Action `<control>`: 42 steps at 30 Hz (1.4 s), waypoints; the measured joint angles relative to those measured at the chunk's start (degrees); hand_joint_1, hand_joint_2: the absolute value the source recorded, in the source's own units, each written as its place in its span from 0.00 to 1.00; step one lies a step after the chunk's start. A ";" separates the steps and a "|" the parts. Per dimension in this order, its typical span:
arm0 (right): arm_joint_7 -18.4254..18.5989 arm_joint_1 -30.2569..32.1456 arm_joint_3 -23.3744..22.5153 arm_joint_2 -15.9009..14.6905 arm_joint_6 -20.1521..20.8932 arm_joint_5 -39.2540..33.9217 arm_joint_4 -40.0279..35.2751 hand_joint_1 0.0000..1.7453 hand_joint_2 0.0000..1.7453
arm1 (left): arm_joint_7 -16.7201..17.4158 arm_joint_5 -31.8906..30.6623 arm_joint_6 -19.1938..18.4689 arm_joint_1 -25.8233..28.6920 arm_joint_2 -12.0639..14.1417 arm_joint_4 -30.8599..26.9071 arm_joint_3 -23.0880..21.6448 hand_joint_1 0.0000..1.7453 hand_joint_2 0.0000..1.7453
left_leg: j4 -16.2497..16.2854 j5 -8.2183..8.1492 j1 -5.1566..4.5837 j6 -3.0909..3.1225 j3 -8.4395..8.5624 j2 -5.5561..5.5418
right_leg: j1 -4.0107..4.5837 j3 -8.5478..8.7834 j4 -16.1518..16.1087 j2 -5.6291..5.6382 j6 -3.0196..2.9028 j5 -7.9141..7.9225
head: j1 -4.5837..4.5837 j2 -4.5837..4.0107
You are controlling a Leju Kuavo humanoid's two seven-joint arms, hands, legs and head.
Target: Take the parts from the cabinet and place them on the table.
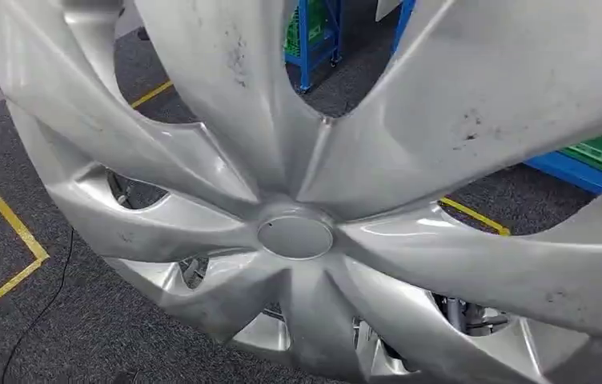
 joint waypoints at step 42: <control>-2.78 1.54 -5.64 0.85 0.59 1.90 -1.57 1.00 1.00 | -0.31 -3.61 5.20 -1.95 -1.61 0.85 6.49 0.00 1.00 | -16.46 8.78 -1.27 3.20 7.50 2.94 | 1.20 1.20 0.13 -5.77 0.52 -1.92 | -0.04 0.00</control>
